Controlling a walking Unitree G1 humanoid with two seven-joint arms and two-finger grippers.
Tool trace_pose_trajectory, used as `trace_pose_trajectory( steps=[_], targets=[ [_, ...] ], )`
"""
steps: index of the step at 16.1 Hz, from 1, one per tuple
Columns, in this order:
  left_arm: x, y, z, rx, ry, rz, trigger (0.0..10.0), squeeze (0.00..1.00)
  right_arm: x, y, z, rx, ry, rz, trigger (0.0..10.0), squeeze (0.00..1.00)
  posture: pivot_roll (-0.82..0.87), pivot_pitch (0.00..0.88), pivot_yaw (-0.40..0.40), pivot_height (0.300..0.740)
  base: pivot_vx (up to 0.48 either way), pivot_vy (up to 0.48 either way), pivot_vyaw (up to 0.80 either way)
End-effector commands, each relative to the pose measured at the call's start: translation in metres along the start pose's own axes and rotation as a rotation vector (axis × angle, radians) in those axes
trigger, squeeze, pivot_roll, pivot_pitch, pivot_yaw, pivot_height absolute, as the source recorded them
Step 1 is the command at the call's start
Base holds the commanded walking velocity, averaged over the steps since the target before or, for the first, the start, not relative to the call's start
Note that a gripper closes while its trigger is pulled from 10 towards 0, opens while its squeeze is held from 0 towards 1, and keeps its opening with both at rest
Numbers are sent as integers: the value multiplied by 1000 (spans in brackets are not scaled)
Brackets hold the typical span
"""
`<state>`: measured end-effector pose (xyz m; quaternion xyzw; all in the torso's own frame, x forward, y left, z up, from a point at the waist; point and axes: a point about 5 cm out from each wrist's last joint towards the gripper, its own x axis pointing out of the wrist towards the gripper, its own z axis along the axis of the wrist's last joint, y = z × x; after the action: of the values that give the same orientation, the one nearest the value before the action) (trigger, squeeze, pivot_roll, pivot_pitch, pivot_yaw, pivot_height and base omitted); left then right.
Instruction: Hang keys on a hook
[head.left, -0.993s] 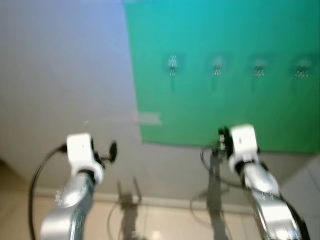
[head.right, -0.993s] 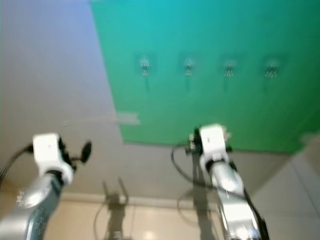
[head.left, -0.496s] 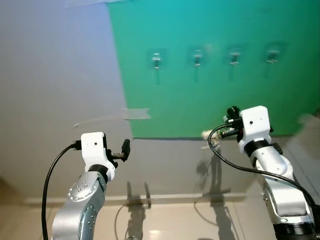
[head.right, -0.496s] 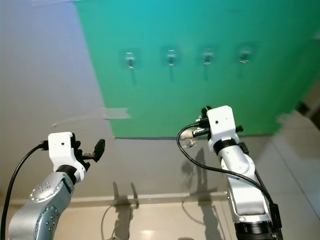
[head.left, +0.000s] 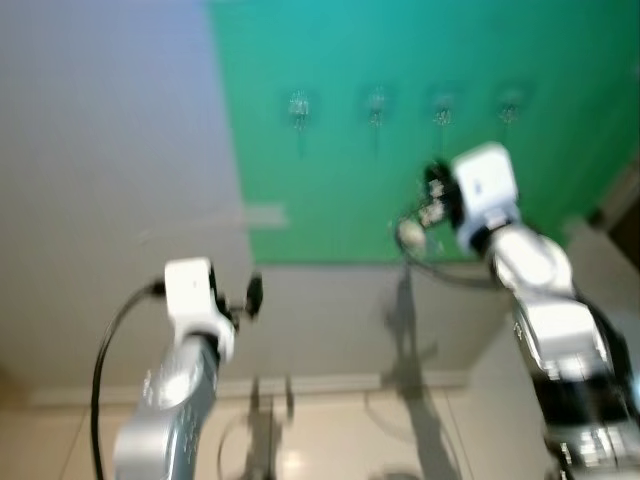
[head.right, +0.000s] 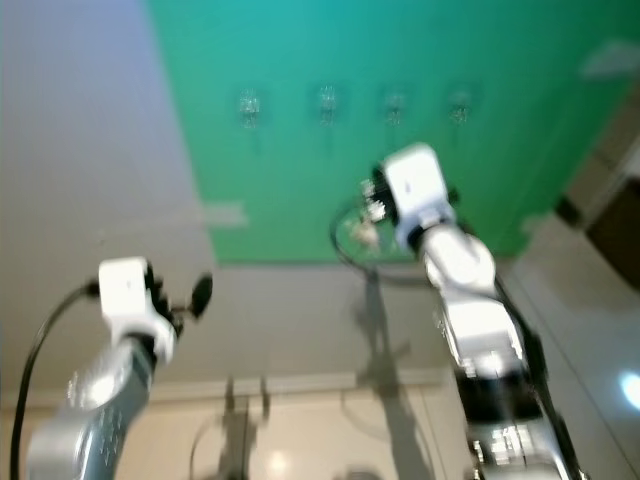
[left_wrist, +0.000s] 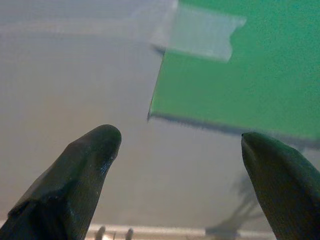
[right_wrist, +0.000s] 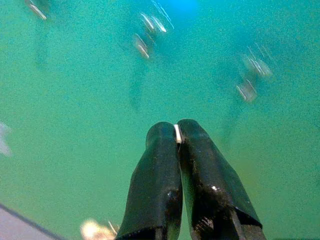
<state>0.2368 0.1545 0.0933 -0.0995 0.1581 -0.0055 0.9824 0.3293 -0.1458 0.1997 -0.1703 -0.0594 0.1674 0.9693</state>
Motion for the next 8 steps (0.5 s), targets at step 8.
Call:
trace_pose_trajectory(
  steps=[8],
  targets=[
    [-7,4,-1,9,-25,54,10000,0,42,2,15,-51,-57,86,0,0,-116,0,-67,736,0,0,0]
  ],
)
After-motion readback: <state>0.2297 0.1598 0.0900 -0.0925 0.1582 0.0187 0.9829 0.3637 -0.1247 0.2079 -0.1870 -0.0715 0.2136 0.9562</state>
